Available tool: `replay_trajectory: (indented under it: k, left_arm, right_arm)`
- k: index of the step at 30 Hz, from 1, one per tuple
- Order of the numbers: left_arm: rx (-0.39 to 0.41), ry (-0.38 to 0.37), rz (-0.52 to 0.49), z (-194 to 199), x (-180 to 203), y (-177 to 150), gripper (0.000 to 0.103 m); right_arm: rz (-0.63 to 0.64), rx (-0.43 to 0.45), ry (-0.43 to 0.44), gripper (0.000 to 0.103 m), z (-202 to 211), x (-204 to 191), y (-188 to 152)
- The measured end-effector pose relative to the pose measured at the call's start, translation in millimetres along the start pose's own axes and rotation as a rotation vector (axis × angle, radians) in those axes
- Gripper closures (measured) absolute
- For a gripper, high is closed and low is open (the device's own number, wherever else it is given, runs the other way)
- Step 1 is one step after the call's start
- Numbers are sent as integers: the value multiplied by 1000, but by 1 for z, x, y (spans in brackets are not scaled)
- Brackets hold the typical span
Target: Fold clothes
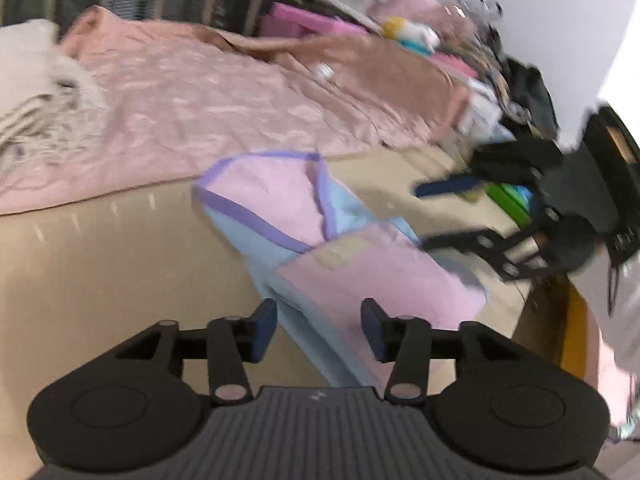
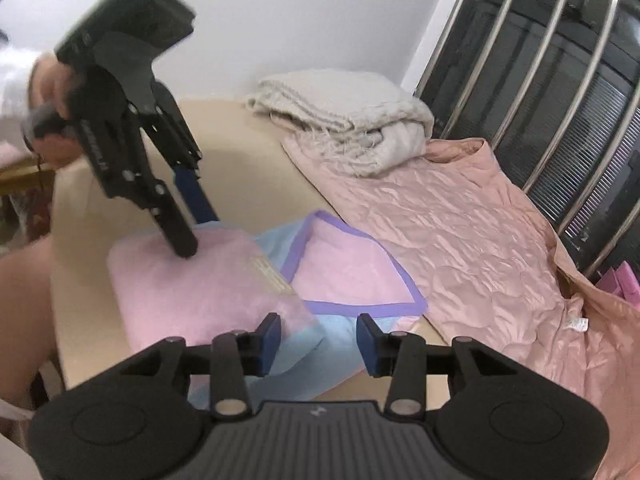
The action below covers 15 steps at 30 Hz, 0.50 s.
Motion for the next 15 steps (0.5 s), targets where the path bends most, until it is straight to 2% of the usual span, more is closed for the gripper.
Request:
replay_trajectory:
  k: [1,2,3,6,9,10,11,12,13,15]
  left_arm:
    - [24,0,18,4,0,1,41]
    - [38,-4,38,5,3,3,38]
    - [40,-4,58,2,3,4,38]
    - [21,25,124,-11,-2,-3,39]
    - [47,35,145,-17,-6,-4,42]
    - [62,41,141,-18,-7,-3,50]
    - [72,44,139,-18,-7,-3,63]
    - [70,36,143,-18,-6,-3,68]
    - [68,27,147,-19,-5,-3,76]
    - [63,9,142,-21,1,-5,83]
  right_arm:
    - [-22,34,2,62,8,-3,2]
    - [-57,50,12,60,7,-4,2]
    - [-116,47,26,58,6,-6,2]
    - [-234,20,-23,58,0,-3,-8]
    - [-385,2,-82,58,-9,13,-21]
    - [-455,-7,-86,58,-15,18,-27]
    - [-524,-15,-88,58,-20,23,-33]
    - [-592,-23,-91,66,-26,27,-38]
    - [-626,-23,-75,80,-31,26,-42]
    - [-678,-10,-48,88,-36,23,-47]
Point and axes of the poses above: each gripper's, at about its wrist camera, not at the fingertips, and z roughly against the way its jaws point, x to its right, y to its top, the point moved 8 cm from there along -z, roughly the way its jaws point, and after that the axes turned 11 degrees about x, right-handed, at the moved point
